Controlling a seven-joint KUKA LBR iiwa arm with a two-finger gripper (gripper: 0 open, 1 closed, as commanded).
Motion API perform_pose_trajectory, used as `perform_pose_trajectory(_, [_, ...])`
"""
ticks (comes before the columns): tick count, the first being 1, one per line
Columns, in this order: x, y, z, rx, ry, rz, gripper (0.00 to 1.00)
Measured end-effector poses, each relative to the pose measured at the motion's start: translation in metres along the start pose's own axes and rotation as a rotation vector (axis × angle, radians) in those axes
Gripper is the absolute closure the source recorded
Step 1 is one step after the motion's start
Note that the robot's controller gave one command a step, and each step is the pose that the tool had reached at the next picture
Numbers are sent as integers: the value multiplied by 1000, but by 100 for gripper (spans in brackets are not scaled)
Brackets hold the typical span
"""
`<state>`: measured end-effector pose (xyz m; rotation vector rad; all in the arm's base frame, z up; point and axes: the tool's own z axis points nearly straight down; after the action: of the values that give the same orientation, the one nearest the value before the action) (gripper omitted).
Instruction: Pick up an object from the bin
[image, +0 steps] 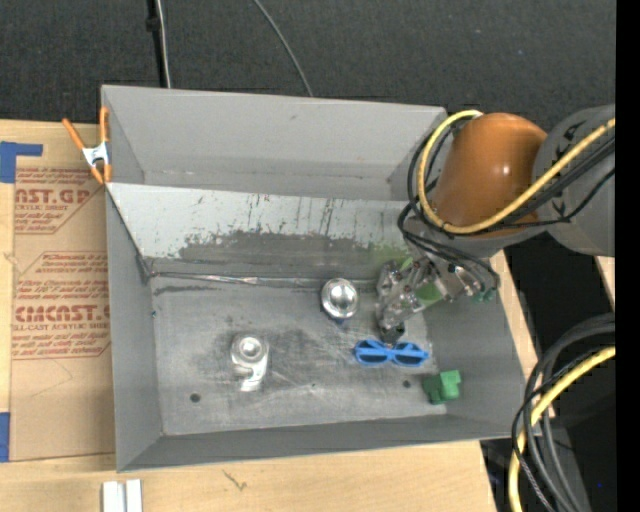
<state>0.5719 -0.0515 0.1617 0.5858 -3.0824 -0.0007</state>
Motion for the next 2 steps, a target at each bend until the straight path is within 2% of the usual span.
perform_pose_trajectory(1, [-2,29,-66,4,-9,-656,100])
perform_pose_trajectory(2, [30,6,4,-2,-2,-1216,100])
